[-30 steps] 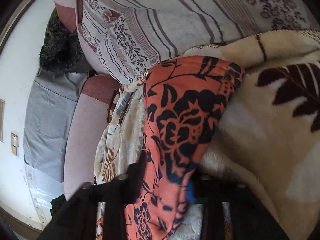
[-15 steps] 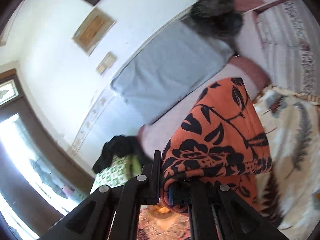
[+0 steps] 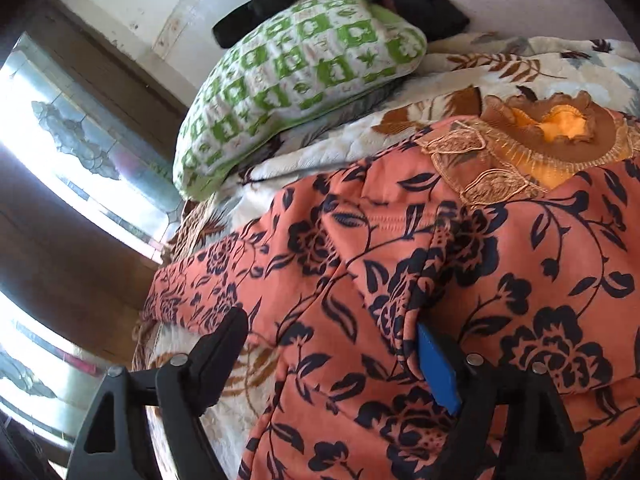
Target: Fold small clothes
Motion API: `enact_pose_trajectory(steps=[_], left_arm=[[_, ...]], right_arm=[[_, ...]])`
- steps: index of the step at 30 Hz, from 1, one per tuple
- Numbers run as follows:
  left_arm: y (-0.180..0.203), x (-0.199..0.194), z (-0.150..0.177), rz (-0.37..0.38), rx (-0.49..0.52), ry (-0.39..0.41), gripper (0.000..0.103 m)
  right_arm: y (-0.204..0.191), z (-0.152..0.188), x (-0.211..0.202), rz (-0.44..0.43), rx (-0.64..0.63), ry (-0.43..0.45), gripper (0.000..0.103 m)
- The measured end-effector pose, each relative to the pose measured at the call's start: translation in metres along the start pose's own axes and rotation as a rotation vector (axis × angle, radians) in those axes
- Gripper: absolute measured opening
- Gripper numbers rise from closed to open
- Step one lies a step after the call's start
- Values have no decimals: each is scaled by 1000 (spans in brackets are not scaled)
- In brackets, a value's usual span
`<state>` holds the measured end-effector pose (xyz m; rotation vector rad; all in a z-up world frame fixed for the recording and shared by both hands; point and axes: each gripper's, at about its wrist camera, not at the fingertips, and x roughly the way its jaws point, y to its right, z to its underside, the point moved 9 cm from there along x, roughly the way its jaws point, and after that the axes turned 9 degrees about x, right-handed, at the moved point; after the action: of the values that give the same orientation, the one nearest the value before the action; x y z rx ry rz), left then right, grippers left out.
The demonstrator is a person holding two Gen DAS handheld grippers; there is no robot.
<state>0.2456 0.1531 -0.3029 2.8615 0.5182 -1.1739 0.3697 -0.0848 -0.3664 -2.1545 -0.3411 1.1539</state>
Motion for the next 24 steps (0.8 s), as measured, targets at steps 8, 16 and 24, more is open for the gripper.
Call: enact_pose_trajectory(steps=[8, 16, 24], left_arm=[[22, -6, -5, 41, -3, 15, 103], [90, -39, -14, 168, 124, 176, 103], [212, -61, -15, 437, 233, 128, 103]], right_arm=[[42, -23, -103, 53, -42, 120, 83], [213, -70, -171, 152, 296, 262, 45], [291, -77, -155, 202, 569, 186, 27]])
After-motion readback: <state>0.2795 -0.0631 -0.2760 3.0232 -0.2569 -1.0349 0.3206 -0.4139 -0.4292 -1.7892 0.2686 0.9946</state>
